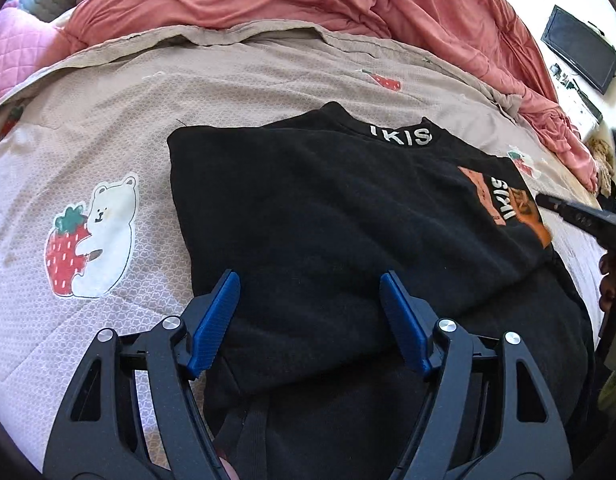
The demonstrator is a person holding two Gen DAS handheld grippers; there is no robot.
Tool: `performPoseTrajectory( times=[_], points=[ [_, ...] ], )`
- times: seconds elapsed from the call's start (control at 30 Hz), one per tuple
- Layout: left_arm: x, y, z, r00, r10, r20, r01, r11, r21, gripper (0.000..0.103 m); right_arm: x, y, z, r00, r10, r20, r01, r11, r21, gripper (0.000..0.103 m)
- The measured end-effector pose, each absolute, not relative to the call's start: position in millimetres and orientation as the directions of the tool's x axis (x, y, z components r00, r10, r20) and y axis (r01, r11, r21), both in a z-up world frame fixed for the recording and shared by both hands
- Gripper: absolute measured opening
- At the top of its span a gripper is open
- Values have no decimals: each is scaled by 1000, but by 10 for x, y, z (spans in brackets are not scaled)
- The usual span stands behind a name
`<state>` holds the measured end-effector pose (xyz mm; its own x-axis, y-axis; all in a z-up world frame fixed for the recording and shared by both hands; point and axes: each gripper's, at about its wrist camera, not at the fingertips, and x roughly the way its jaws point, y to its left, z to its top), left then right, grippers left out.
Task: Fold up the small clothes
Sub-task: 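Release the cuff onto the folded body and open the right tool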
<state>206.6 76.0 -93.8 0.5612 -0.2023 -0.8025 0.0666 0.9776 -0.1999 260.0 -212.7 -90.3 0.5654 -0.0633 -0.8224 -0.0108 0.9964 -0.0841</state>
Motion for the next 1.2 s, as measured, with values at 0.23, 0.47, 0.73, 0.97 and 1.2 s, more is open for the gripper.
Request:
performPoseTrajectory(
  times=[0.23,0.47,0.73,0.97,1.2],
  points=[
    [2049,753,-922,564,-197,-802,68,979,-192,67,2326,-2324,-723,632,70,-772,-22,997,73,16],
    [2049,729,-918,560,-192,-806,73,980,-183,68,2193,-1771,-776,599,189,-778,-195,977,86,26],
    [2054,727,-930,556,-193,-809,82,981,-177,68,2291,-1654,-1011,540,118,-833,-171,985,29,36],
    [2059,735,-940,556,-193,-808,86,981,-176,70,2298,-1724,-1055,526,113,-843,-159,987,34,37],
    [2049,780,-862,561,-203,-803,67,977,-200,74,2153,-1763,-886,562,144,-815,-163,985,62,49]
  ],
)
